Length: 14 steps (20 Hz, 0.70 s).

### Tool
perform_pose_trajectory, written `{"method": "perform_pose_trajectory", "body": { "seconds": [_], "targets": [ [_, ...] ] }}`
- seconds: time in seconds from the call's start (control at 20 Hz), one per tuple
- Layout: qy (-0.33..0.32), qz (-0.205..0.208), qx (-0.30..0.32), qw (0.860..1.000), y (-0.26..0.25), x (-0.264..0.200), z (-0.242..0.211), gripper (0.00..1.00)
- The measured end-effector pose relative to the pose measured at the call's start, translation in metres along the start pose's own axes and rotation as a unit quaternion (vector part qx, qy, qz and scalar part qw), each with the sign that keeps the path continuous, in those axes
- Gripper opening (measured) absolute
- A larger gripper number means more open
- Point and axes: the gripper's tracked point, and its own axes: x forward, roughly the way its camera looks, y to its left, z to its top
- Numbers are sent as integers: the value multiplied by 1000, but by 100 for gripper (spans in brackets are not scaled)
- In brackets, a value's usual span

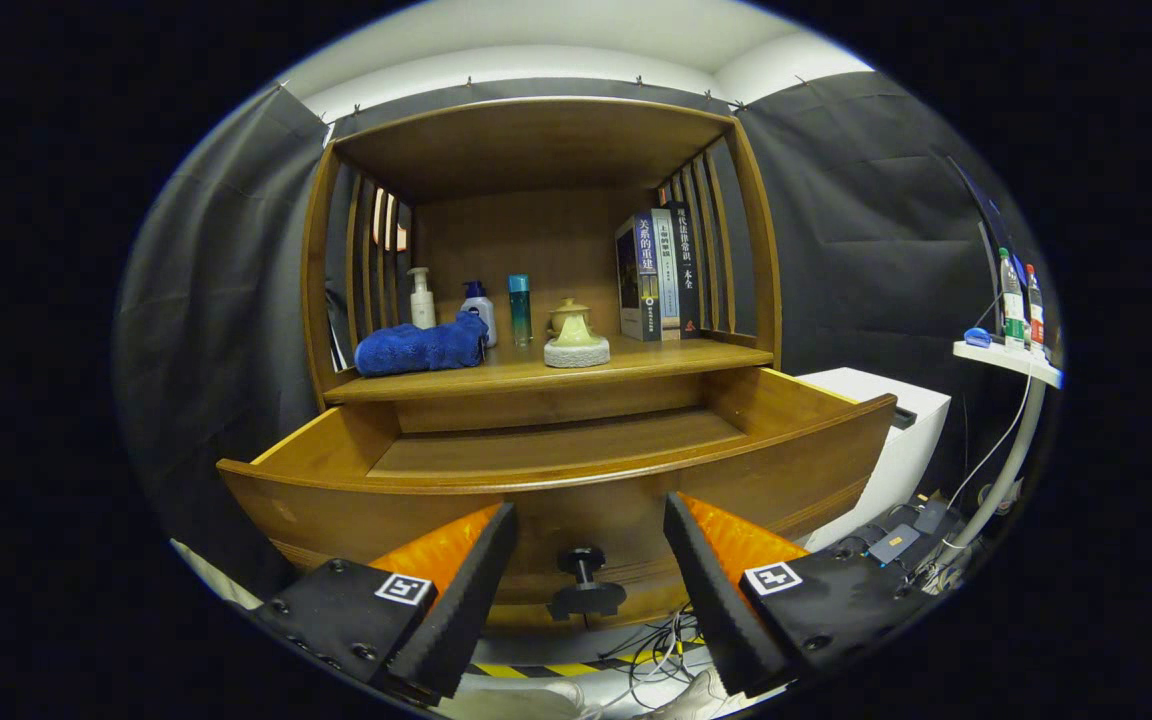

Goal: Pull open the drawer, take out the items inside it, and place them on the countertop above the cabinet.

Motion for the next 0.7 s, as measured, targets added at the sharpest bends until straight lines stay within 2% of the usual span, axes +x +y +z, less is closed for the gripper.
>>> {"method": "perform_pose_trajectory", "body": {
  "seconds": [0.7],
  "targets": [
    [3, -2, -30, 1000, 11, 45, 14, 97]
  ]
}}
